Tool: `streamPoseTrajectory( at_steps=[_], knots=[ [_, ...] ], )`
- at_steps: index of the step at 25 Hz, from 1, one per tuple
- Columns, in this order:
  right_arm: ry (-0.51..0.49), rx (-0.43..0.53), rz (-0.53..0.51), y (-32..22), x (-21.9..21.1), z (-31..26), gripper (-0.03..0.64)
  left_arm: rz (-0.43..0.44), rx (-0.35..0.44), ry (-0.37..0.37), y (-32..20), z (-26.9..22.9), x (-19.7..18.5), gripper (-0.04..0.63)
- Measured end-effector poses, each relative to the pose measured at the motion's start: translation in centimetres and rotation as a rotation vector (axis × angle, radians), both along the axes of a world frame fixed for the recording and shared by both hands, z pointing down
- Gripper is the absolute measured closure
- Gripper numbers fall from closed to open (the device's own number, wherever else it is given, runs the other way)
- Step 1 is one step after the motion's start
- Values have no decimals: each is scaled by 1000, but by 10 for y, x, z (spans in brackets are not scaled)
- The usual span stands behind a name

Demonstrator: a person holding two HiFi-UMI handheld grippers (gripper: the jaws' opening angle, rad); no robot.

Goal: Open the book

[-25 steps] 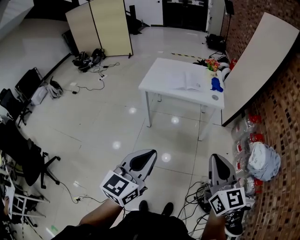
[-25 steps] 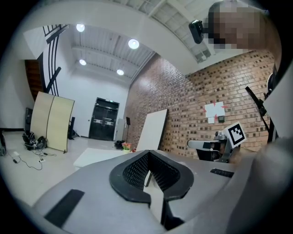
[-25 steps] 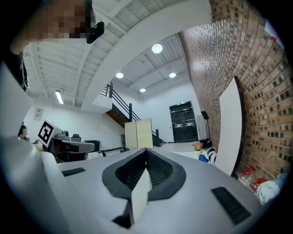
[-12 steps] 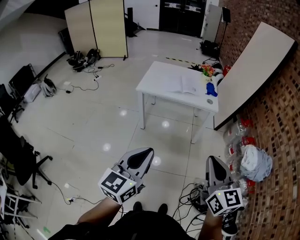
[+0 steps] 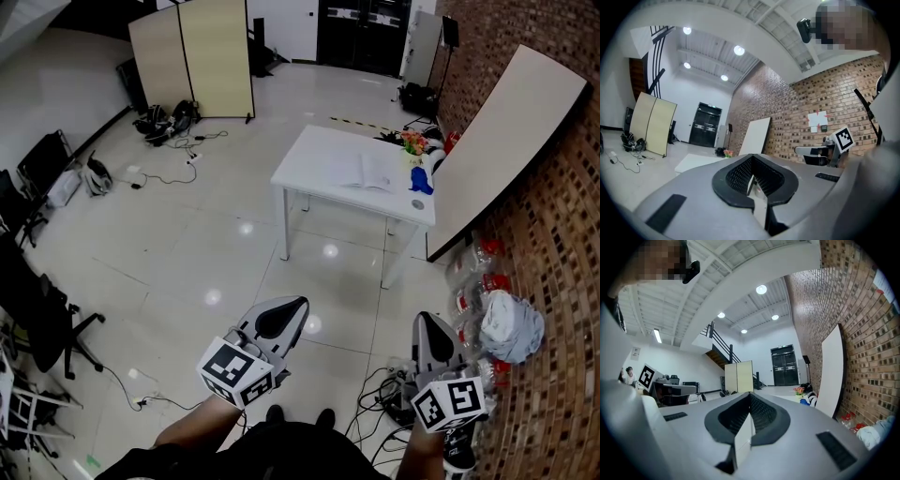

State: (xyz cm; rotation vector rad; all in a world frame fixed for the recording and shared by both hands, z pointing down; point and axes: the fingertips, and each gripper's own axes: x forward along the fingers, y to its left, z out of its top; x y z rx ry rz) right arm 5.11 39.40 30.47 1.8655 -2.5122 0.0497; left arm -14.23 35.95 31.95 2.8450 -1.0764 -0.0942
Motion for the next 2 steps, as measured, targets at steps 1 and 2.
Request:
streamPoseTrajectory(
  at_steps=[1, 2],
  knots=[
    [-3, -1, 2, 0, 1, 0, 617, 2, 0, 1, 0, 0, 1, 600],
    [-7, -2, 3, 0, 2, 1, 617, 4, 1, 1, 0, 0, 1, 600]
  ],
)
